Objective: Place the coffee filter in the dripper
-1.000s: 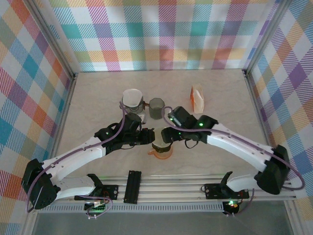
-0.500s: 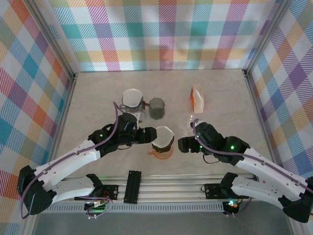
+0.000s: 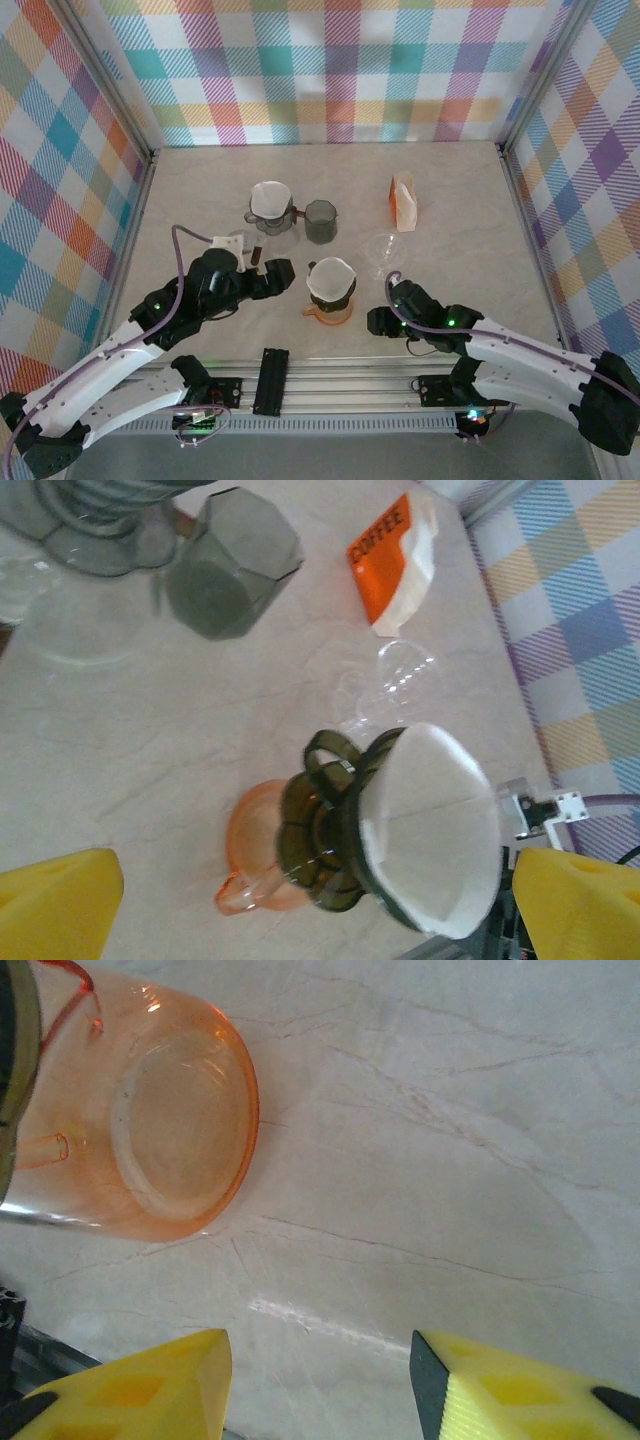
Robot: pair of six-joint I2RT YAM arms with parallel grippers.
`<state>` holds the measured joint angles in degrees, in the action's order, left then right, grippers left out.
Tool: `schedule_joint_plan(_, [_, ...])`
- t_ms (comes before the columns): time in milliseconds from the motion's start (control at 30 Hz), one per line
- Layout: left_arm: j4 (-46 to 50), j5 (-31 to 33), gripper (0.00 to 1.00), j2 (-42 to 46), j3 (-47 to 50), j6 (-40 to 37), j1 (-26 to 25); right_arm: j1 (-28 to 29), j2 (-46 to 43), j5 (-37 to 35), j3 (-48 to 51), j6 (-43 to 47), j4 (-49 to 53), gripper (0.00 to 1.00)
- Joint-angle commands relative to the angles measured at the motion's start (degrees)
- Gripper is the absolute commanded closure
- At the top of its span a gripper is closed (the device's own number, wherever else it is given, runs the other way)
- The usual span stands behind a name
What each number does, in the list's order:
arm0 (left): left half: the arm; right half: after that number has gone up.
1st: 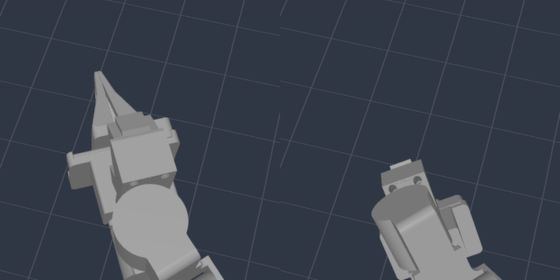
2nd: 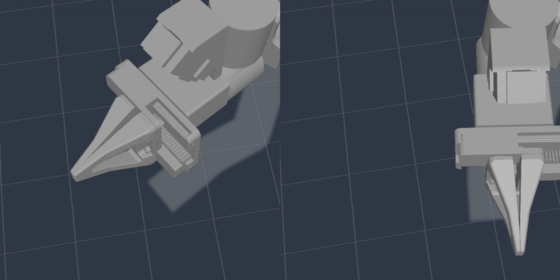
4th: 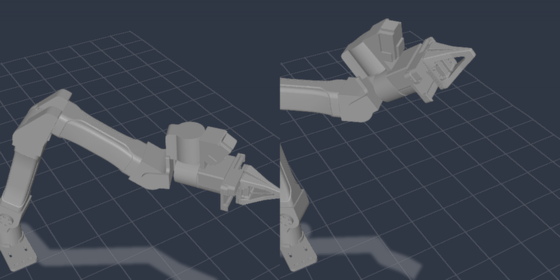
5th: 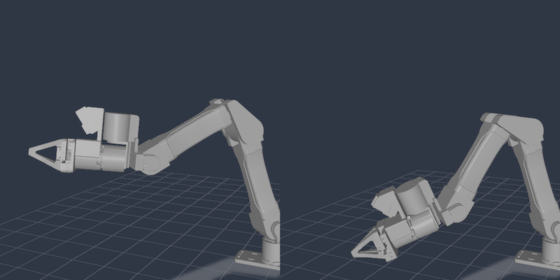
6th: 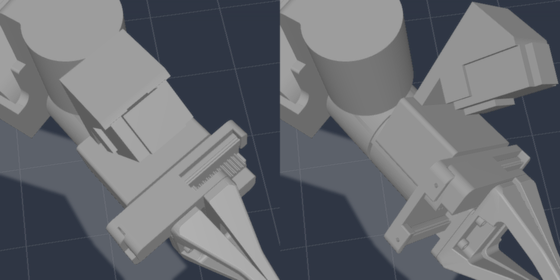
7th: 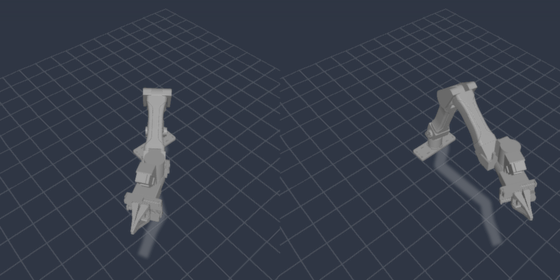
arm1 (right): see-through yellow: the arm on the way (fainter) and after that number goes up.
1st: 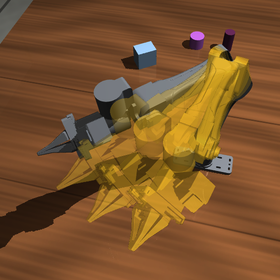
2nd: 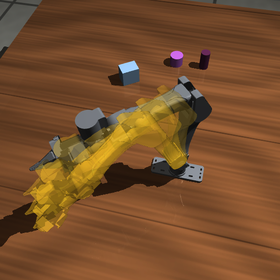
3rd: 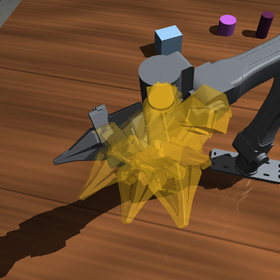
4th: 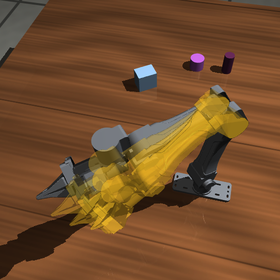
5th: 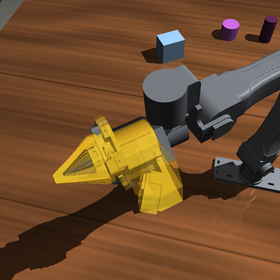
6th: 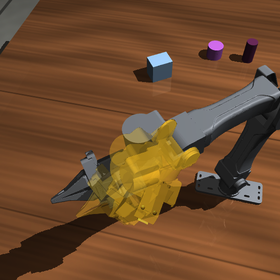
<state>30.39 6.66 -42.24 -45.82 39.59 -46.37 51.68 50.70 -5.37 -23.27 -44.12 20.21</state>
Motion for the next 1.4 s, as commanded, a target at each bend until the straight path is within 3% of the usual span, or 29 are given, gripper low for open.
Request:
schedule_joint_plan(0, [2.73,3.51,0.00,1.99,1.09,0.67,-0.25,-1.27,2.52,3.47,1.69,-3.16,-10.30,0.52])
schedule_joint_plan(500, [6.48,4.81,0.00,5.81,1.50,0.18,-0.21,-4.04,12.36,7.39,4.91,-9.00,-25.87,0.60])
schedule_joint_plan(1367, [12.11,8.19,0.00,12.36,2.27,2.12,-0.17,-2.95,23.91,7.75,-0.84,-11.25,-34.09,0.67])
